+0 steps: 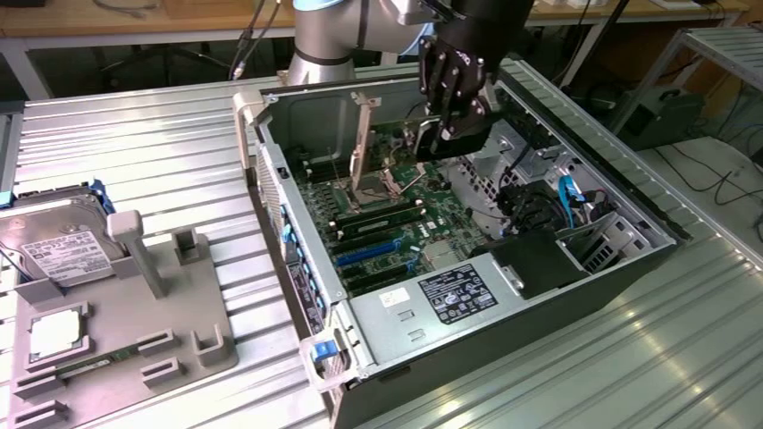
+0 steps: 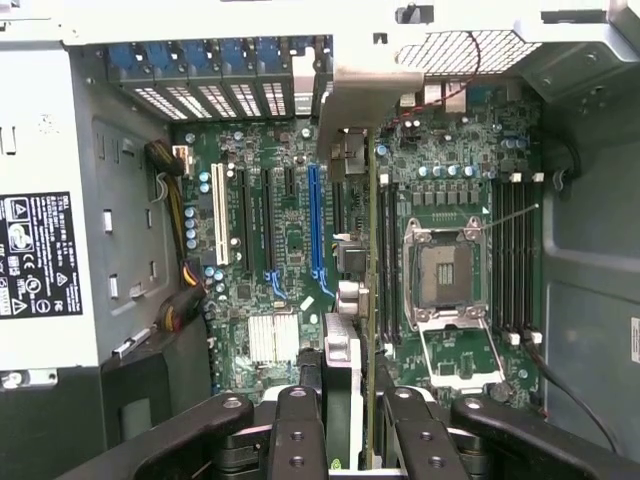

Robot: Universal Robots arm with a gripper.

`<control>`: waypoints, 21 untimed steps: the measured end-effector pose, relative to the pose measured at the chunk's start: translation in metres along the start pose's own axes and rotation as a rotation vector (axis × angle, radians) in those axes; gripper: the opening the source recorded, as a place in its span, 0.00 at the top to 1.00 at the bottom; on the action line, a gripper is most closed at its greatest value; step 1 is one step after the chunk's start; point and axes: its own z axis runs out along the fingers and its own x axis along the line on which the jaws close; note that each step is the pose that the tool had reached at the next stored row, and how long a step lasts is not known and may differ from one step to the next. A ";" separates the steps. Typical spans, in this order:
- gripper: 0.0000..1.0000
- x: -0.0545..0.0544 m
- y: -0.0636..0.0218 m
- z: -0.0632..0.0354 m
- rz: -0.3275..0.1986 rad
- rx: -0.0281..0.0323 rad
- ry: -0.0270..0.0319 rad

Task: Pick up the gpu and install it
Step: 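Insert the gpu into the slot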

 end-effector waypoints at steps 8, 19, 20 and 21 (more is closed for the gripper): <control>0.72 0.000 0.0019 0.0051 -0.003 -0.0043 0.0003; 0.72 -0.001 0.0026 0.0109 -0.006 -0.0060 -0.0194; 0.72 -0.001 0.0026 0.0113 -0.007 -0.0061 -0.0226; 0.72 -0.001 0.0026 0.0117 -0.007 -0.0062 -0.0248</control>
